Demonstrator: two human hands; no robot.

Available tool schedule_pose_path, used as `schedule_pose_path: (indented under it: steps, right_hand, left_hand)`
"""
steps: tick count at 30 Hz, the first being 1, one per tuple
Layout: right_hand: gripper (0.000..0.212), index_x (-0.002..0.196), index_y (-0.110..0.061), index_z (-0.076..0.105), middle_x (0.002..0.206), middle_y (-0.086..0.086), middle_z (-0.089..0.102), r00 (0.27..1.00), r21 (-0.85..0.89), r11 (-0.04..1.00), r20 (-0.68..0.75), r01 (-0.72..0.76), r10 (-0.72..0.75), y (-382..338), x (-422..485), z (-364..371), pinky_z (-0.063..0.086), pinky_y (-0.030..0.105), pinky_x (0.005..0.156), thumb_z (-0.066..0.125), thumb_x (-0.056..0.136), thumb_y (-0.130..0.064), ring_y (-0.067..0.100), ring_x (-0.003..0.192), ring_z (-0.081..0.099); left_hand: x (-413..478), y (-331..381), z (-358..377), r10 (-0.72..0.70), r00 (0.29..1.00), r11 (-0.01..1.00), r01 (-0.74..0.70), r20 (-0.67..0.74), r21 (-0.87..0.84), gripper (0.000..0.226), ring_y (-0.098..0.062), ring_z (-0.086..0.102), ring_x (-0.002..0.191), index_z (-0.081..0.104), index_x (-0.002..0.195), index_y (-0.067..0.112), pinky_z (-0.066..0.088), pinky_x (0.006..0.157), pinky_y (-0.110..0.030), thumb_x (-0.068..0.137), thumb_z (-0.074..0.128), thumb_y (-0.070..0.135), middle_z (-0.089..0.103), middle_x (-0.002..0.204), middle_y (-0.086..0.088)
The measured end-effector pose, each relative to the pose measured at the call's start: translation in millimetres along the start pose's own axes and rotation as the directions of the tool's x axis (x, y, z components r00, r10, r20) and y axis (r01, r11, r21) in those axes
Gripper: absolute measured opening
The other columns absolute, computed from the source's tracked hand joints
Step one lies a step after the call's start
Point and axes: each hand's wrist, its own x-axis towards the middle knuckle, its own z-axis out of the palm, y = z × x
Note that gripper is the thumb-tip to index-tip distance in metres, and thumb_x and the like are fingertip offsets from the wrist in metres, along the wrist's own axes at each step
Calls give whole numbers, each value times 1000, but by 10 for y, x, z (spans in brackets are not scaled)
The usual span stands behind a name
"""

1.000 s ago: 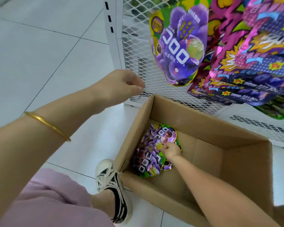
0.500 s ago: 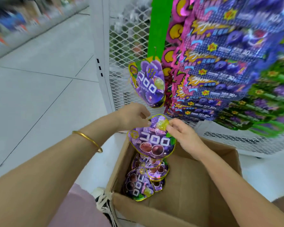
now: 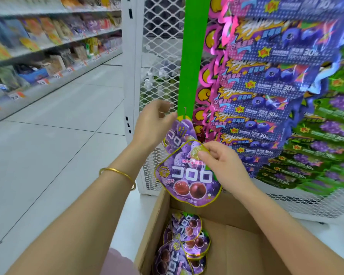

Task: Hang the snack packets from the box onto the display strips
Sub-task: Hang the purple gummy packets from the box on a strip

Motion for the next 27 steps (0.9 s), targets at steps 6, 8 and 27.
schedule_pose_path:
  steps: [6,8,27]
  right_hand:
    - [8,92,-15,62,90,5,67,998,-47,999,-60,11,-14,-131,109,-104,45,39,82,54,92,-18,22,90,62]
    - [6,92,-19,61,91,0,67,996,-66,997,-83,28,-34,-185,134,-134,46,41,84,55,92,-19,20,91,62]
    - [46,47,-23,37,48,-4,36,890,-219,974,-430,62,-154,-762,645,-169,32,37,56,56,87,-32,19,55,35]
  left_hand:
    - [228,241,215,23,1000,932,-27,-15,-360,28,-6,55,90,53,119,10,46,81,-19,93,54,19,58,102,6]
    - [270,289,219,-11,1000,911,0,-26,-413,12,-4,51,72,57,102,16,43,68,-18,93,53,23,55,82,9]
    - [114,464,-44,-134,962,795,249,240,-554,63,-34,60,76,64,88,-8,52,75,-53,63,72,49,65,92,-33]
